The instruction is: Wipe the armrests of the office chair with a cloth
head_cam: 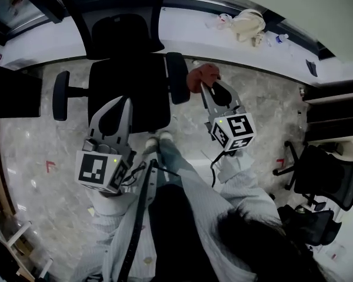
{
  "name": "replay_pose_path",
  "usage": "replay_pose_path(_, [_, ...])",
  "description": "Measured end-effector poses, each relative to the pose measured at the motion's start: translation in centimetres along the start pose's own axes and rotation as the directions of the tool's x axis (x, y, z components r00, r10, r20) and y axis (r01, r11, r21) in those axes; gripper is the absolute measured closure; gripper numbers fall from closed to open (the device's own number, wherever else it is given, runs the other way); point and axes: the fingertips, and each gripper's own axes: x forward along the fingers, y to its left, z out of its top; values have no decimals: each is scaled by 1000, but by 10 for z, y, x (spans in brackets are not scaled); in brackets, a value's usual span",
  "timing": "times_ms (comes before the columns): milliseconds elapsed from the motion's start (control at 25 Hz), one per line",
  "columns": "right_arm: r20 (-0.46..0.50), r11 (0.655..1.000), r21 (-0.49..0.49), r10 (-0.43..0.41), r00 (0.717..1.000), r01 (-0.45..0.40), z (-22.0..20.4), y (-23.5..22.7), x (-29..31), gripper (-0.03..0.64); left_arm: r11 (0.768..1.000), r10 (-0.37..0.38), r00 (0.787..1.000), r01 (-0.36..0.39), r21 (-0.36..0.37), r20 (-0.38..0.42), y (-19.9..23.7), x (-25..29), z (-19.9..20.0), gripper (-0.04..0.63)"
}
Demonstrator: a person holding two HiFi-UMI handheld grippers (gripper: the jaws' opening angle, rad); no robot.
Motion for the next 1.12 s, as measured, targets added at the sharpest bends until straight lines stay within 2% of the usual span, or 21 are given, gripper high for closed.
replay_pose_path(120, [-47, 999, -52, -20, 999, 17, -16, -20, 36, 552, 1000, -4, 1000, 4, -4, -2, 8, 15, -4, 592])
replay_pose_path(280, [-133, 997, -83, -12, 991, 1, -41, -39, 87, 552, 1000, 1, 999, -1, 8, -34, 16, 19, -9, 592])
replay_pose_path(520, [-284, 971, -239, -60, 957, -10, -91, -72, 177, 552, 998, 60, 993, -61, -5, -102, 52, 14, -36, 592])
replay_pose_path(640, [-386, 945, -321, -75, 920, -58, -126, -69, 214, 552, 995, 95, 986, -98, -15, -137, 78, 3, -53, 592])
replay_pose_path(760, [-512, 916, -369, -59, 857, -157, -163, -55, 232, 552, 990, 133, 981, -137, -18, -142, 94, -2, -60, 592])
replay_pose_path(840, [-565, 911, -355, -30, 824, -210, -180, -46, 237, 554, 988, 144, 979, -150, -27, -146, 99, 1, -65, 592])
replay_pose_path(960, [-609, 922, -298, 15, 793, -247, -189, -33, 233, 555, 989, 138, 979, -144, -29, -148, 101, 5, -71, 592])
replay_pose_path(1120, [-667, 922, -195, 126, 734, -335, -199, 1, 193, 557, 991, 120, 984, -127, -44, -130, 96, 5, -70, 592])
